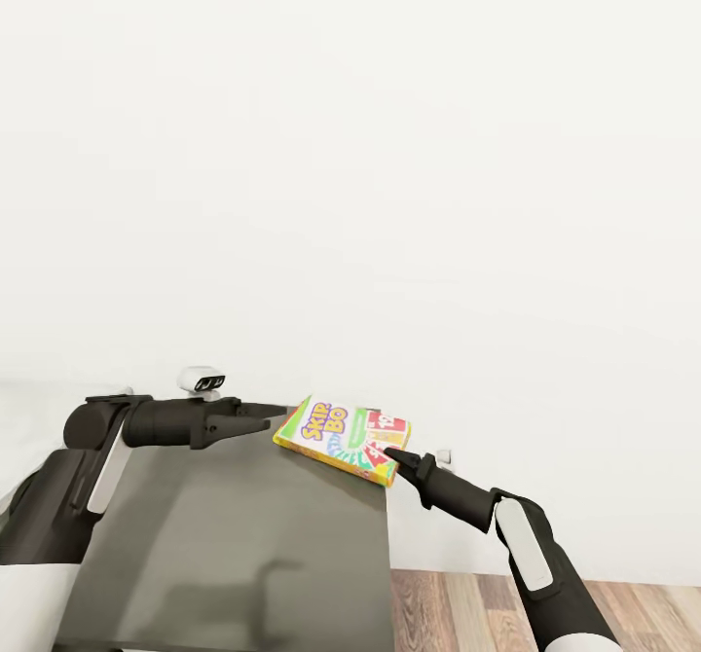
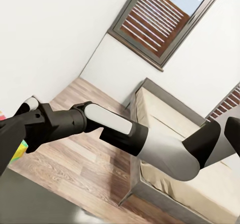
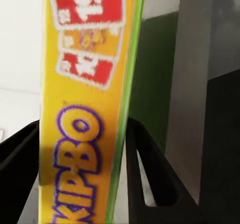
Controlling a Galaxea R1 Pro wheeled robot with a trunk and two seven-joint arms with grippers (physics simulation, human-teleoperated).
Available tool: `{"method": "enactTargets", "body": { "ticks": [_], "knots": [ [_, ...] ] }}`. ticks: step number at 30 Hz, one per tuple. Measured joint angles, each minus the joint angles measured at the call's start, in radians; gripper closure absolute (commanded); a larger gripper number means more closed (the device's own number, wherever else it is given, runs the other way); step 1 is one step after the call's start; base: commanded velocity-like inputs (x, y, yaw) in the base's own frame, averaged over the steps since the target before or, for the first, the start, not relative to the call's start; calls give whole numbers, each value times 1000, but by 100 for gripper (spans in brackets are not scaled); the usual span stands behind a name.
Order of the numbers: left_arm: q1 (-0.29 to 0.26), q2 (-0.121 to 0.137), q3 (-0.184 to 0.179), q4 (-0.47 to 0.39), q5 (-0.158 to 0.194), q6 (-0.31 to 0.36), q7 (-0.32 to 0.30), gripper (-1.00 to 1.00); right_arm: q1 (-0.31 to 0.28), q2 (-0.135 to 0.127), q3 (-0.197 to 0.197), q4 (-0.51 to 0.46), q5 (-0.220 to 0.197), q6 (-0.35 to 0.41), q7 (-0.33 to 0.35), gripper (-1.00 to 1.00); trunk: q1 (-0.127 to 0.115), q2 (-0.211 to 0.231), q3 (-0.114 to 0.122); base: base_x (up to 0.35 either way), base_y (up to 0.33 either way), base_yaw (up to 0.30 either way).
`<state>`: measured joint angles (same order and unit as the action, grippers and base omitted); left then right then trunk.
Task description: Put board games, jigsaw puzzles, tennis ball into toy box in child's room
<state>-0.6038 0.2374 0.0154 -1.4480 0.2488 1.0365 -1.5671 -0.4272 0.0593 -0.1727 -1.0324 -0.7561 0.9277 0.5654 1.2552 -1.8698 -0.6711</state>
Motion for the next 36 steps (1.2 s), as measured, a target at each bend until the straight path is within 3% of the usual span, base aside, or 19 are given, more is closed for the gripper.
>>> {"method": "enactTargets", "body": {
  "ticks": [25,28,36],
  "knots": [
    [-1,-2,-4,1,-5,0,0,-100,0,-1,2,1,23,-2,0,100,-96,175,78,-1,0,0],
    [-1,-2,-5,1,-7,0,0,-100,0,-1,0,0,-4,3,0,100,-107,196,88,-165,0,0],
    [-2,-3,-5,2,-9,0,0,-100,0,-1,1,0,8,-1,-1,100,-138,252,113,-150,0,0]
  ]
}}
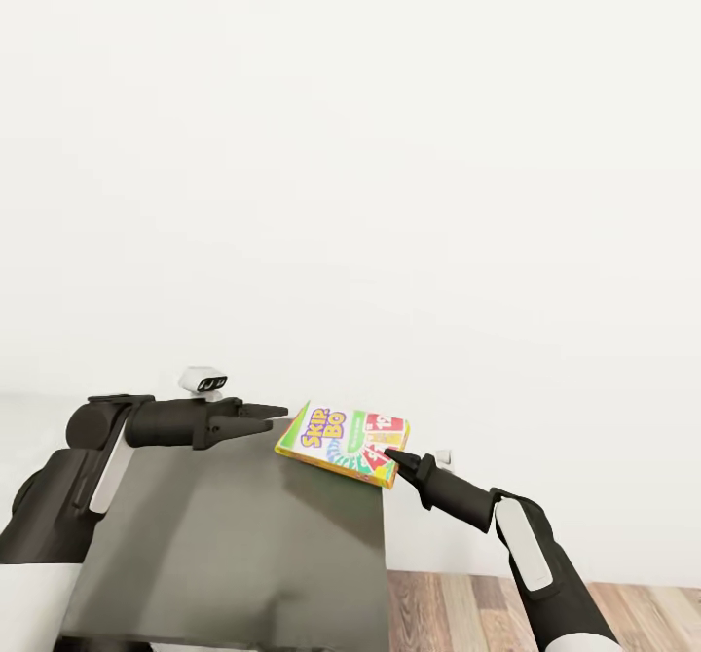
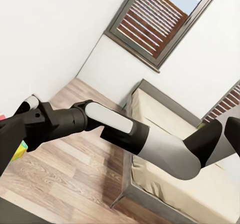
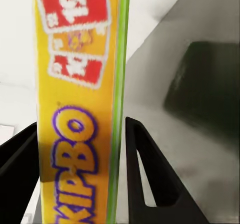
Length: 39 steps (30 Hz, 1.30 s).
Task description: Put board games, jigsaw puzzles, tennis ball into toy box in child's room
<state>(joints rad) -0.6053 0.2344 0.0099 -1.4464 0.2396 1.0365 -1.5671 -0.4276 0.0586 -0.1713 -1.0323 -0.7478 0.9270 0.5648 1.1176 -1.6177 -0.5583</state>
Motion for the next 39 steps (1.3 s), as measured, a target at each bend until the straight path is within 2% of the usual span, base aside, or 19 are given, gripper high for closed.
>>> {"method": "enactTargets", "body": {
  "ticks": [10,16,24,30,39],
  "knots": [
    [0,-2,-1,0,-2,0,0,-100,0,-8,-1,0,-5,2,1,100,-38,70,31,-145,25,0],
    [0,-2,-2,1,-2,0,0,-100,0,-3,-1,0,-4,0,-1,100,-62,112,50,-200,35,0],
    [0,-1,0,2,-2,0,0,-100,-1,-18,-9,-1,-1,-1,1,100,-92,168,75,-21,2,0],
    [0,2,2,3,-1,0,0,-100,0,-5,-9,0,0,-2,1,100,-115,210,94,0,0,0],
    [-1,2,3,4,-4,0,0,-100,0,-8,-9,0,-2,-3,2,100,-150,273,122,0,0,0]
  ]
}}
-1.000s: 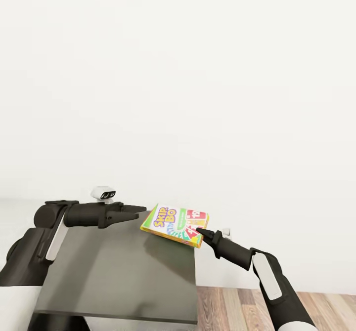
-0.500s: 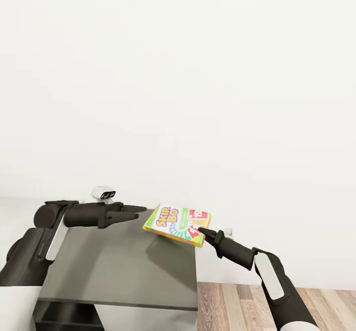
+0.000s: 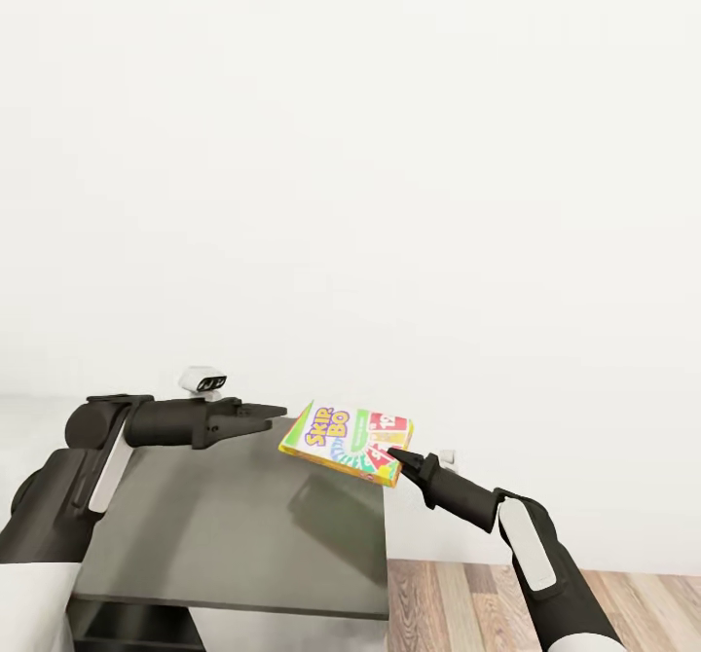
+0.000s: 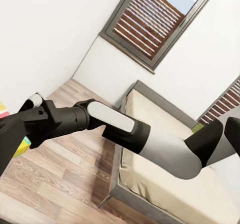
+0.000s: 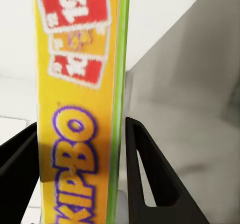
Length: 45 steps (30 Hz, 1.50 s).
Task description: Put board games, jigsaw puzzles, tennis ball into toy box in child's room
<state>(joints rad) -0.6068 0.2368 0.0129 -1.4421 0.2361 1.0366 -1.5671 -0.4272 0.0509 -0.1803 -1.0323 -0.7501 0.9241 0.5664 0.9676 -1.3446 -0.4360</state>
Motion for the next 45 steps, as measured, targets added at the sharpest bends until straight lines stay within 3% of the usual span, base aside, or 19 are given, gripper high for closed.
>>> {"method": "enactTargets", "body": {
  "ticks": [35,45],
  "knots": [
    [-1,0,-1,8,-4,0,0,-100,0,-8,-1,0,3,2,3,100,-134,245,110,0,0,0],
    [-2,-1,0,9,-24,0,0,-100,0,-9,-2,0,3,2,2,100,-173,315,141,0,0,0]
  ]
}}
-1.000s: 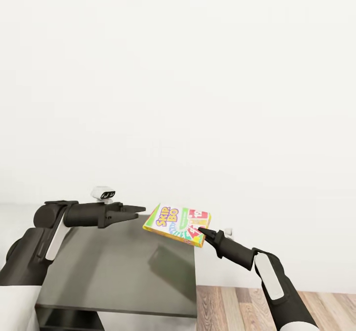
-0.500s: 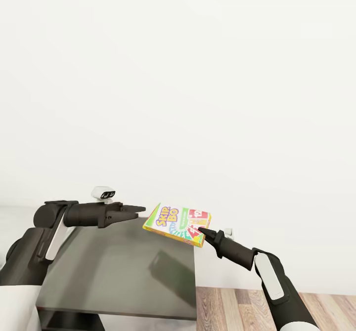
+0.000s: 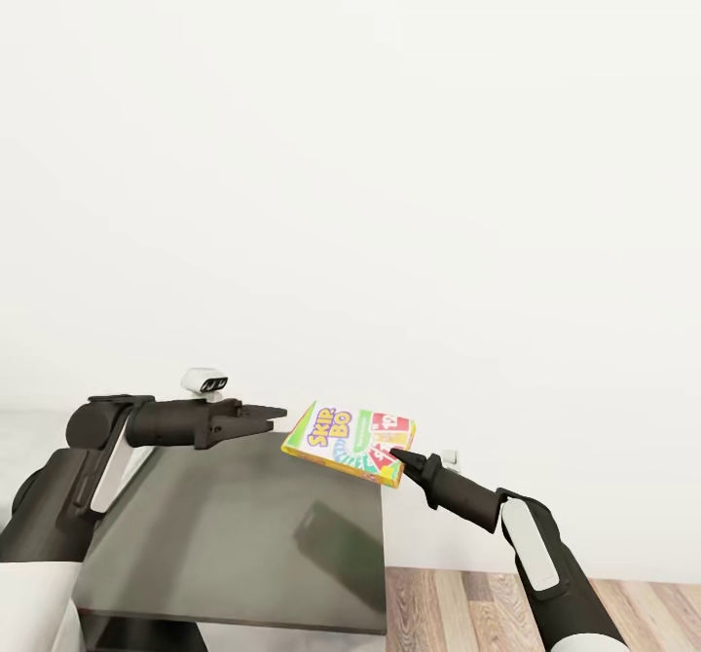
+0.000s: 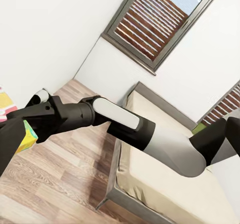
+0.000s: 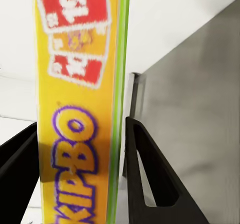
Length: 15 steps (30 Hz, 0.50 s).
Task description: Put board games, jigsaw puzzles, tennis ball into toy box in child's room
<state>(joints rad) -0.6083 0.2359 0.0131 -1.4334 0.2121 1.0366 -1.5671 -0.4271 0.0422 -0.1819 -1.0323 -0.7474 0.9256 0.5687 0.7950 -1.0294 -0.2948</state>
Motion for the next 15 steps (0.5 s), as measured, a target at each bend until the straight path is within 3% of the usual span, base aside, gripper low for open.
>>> {"method": "enactTargets", "body": {
  "ticks": [9,15],
  "knots": [
    [0,1,0,5,-2,0,0,-100,0,11,4,0,5,0,0,100,-35,63,28,0,0,0],
    [-1,0,1,7,-28,0,0,-100,0,14,5,0,6,0,0,100,-58,105,47,0,0,0]
  ]
}}
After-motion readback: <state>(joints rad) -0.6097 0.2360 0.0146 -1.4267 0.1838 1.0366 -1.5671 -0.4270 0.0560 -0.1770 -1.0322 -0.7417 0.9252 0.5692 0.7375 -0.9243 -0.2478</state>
